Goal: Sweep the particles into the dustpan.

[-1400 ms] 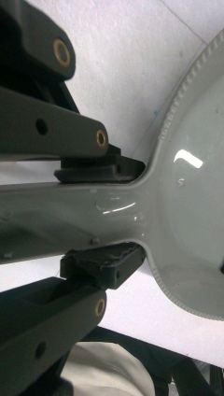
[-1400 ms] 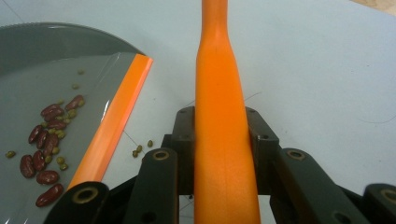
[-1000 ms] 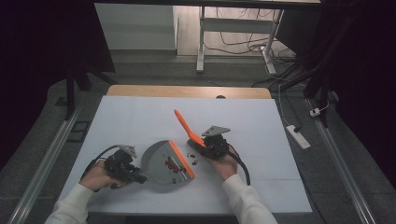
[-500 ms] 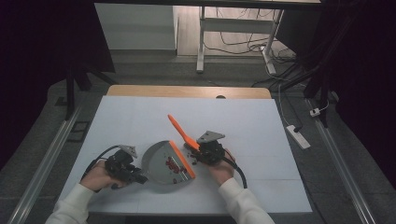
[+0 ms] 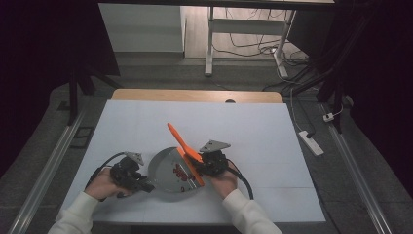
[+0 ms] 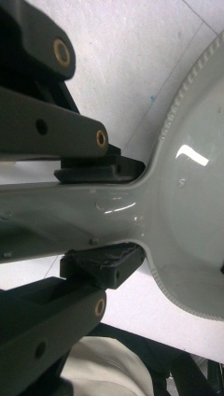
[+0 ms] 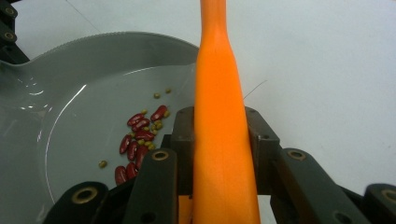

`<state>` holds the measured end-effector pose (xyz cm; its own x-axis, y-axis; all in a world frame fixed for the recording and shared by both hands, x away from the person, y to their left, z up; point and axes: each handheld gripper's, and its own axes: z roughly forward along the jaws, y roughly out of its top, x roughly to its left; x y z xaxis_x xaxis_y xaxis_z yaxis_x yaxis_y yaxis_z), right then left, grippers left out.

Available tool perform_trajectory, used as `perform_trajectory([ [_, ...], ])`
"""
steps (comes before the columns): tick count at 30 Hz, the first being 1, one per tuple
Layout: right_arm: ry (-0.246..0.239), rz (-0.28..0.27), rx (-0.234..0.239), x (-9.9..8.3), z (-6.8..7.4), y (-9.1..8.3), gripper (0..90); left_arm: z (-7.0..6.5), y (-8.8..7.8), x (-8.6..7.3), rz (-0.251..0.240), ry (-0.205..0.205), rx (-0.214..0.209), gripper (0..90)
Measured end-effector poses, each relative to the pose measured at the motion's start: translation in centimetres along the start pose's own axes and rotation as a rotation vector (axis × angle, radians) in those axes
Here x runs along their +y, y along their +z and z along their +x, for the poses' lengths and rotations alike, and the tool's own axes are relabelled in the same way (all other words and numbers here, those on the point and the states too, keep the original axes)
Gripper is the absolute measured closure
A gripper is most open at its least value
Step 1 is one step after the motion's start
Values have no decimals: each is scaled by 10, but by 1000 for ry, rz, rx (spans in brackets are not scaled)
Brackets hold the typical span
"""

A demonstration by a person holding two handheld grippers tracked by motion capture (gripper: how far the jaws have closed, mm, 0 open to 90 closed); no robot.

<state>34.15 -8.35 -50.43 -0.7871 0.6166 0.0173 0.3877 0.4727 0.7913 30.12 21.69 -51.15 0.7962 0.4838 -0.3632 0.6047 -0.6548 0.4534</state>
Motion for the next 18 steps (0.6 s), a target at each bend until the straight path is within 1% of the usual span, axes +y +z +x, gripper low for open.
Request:
perform_trajectory([
  [2,-5,-10,0,0,4,1,696,0,0,0,0,1,-1,617],
  [3,1,-18,9,1,5,0,697,0,0,0,1,3,0,617],
  [4,32,-43,71,3,6,0,700,0,0,0,1,3,0,618],
  [5,32,-43,71,3,6,0,700,0,0,0,0,0,0,618],
  [6,46,-48,123,5,10,1,700,0,0,0,1,2,1,618],
  [7,46,-48,123,5,10,1,700,0,0,0,0,4,1,618],
  [8,35,-53,134,6,13,1,700,0,0,0,-1,3,1,617],
  [9,17,-75,136,10,13,-3,700,0,0,0,-1,4,1,617],
  [10,17,-88,128,12,11,-6,700,0,0,0,-2,3,0,618],
  [11,17,-88,128,12,11,-6,700,1,0,-1,-2,2,-1,618],
  [13,35,-118,96,15,3,-15,700,1,1,-1,-2,2,-3,618],
  [14,38,-124,86,16,-1,-18,700,1,1,-1,-1,4,-4,618],
  [15,41,-122,61,16,-5,-22,700,1,1,-1,-1,3,-3,618],
  [16,45,-122,47,16,-8,-24,700,1,1,-1,-1,2,-3,618],
  [18,51,-121,29,14,-14,-28,700,1,1,-1,-2,2,-3,618],
])
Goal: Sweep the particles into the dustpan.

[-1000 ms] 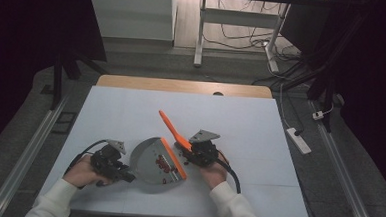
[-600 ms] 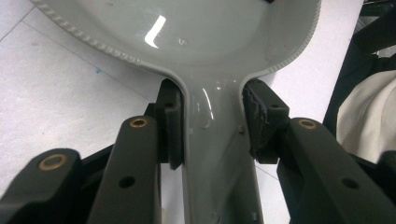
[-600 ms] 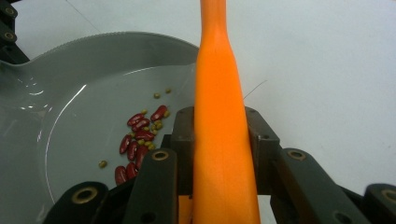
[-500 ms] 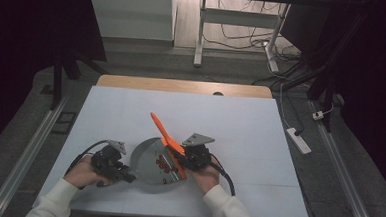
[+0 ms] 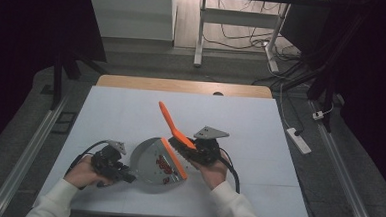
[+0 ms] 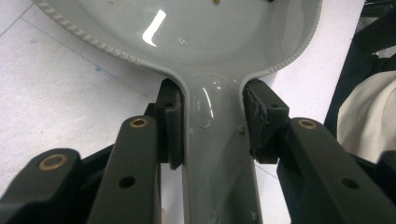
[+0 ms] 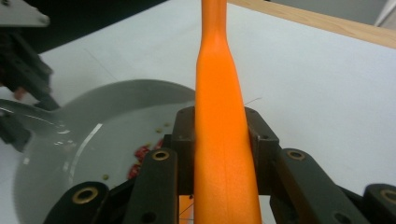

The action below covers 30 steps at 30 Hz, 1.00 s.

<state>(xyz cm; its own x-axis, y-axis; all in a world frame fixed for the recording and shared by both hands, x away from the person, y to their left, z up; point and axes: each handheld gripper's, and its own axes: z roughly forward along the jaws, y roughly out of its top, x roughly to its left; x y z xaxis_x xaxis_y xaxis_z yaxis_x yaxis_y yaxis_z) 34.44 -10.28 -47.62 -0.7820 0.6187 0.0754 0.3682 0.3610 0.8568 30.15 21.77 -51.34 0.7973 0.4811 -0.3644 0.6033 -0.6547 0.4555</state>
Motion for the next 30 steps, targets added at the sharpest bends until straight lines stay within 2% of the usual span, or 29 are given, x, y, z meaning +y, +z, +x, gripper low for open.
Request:
perform_trajectory([
  [4,-18,25,-47,-5,-9,-4,700,0,0,0,-2,0,4,618],
  [10,-12,58,-83,-14,-18,-5,700,-3,-1,-1,-4,-2,6,618],
  [15,-9,79,-95,-21,-22,-4,700,-5,-2,-4,-7,-7,9,617],
  [20,-17,108,-83,-26,-18,2,700,-8,0,-6,-12,-19,12,617],
  [24,-11,100,-66,-28,-13,4,700,-11,0,-7,-16,-28,16,617],
  [26,13,88,-48,-29,-10,5,700,-12,1,-7,-15,-31,17,617],
  [28,38,77,-16,-31,-3,7,700,-12,1,-7,-16,-34,18,618],
  [30,13,70,-9,-32,8,10,699,-13,1,-7,-15,-35,19,618],
])
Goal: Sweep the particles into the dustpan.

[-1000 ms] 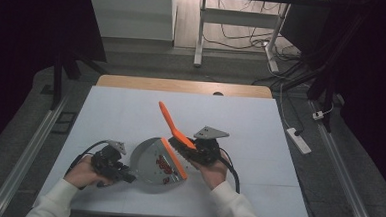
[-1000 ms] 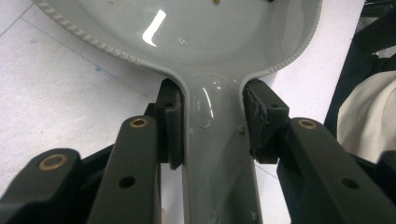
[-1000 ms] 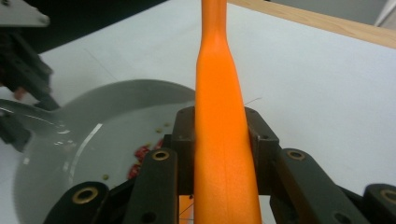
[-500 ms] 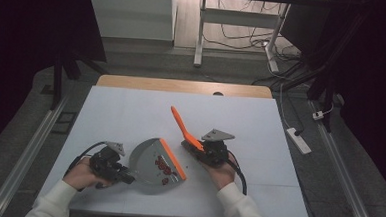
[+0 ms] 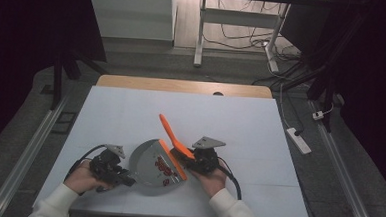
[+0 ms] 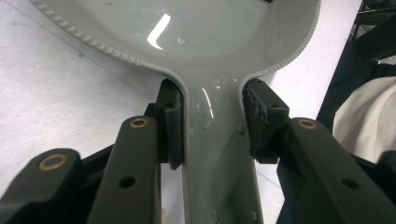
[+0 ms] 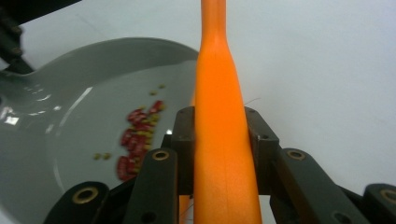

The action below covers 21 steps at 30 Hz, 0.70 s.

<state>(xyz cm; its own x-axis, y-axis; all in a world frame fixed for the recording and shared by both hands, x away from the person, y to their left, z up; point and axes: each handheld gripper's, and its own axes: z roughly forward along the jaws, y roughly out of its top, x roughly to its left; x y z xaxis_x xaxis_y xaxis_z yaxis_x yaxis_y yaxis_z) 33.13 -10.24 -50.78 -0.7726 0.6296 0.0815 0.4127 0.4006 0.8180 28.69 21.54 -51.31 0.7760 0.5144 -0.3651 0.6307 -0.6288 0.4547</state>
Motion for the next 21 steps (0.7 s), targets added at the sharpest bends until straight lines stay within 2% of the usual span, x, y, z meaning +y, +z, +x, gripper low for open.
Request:
perform_trajectory([
  [3,-21,-18,6,0,12,3,699,0,0,0,1,-1,0,618],
  [4,4,-35,57,3,14,3,700,0,0,0,1,-1,0,618],
  [5,4,-35,57,3,14,3,700,0,0,0,0,-1,0,618],
  [6,19,-37,76,3,16,3,700,0,0,0,-1,-1,-1,618],
  [8,0,-39,89,5,19,4,700,0,0,0,-1,-1,-1,618],
  [11,12,-68,78,8,15,-1,700,1,1,-1,-1,-2,-3,618],
  [13,30,-100,37,12,3,-11,700,1,1,-1,-1,-2,-6,618],
  [14,30,-100,37,12,3,-11,700,1,1,-1,0,-3,-7,618],
  [16,37,-110,5,12,-6,-17,700,2,2,-1,0,-3,-7,618],
  [18,39,-102,-24,11,-14,-20,700,2,2,-1,0,-2,-4,618],
  [21,32,-74,-43,7,-17,-17,700,2,2,-1,-1,-2,-4,618],
])
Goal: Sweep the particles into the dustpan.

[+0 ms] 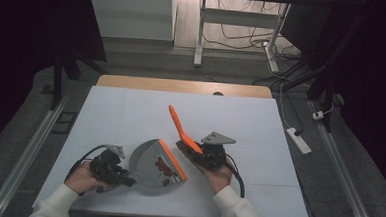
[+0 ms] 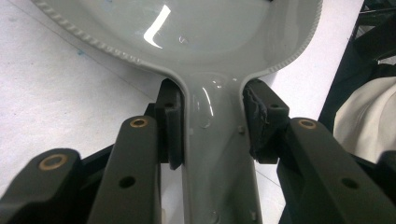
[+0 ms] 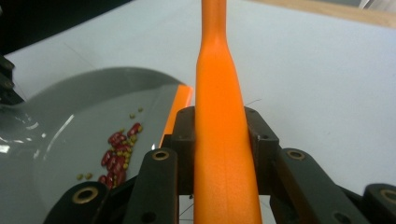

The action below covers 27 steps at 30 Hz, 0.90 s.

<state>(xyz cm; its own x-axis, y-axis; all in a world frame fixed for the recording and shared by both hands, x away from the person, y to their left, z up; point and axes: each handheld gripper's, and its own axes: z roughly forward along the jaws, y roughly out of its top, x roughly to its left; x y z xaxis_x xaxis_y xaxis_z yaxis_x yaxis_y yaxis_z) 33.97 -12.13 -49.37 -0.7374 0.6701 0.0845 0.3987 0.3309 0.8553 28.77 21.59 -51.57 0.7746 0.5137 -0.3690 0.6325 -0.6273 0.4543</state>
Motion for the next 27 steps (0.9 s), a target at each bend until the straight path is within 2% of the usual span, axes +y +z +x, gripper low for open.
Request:
perform_trajectory([
  [3,-10,21,18,-4,5,7,700,0,0,0,0,-2,0,618],
  [8,-58,45,64,-7,23,20,700,0,1,0,2,-3,2,618],
  [10,-74,35,78,-6,32,22,700,0,1,0,0,-2,3,618],
  [16,-78,36,141,-5,47,24,700,0,0,0,-2,-1,1,618],
  [18,-55,28,161,-4,47,23,700,1,0,0,-6,0,-1,618],
  [21,-56,1,149,-1,44,19,700,2,1,-1,-9,1,-4,618],
  [27,-35,-48,104,7,26,4,700,2,1,-1,-32,9,3,618],
])
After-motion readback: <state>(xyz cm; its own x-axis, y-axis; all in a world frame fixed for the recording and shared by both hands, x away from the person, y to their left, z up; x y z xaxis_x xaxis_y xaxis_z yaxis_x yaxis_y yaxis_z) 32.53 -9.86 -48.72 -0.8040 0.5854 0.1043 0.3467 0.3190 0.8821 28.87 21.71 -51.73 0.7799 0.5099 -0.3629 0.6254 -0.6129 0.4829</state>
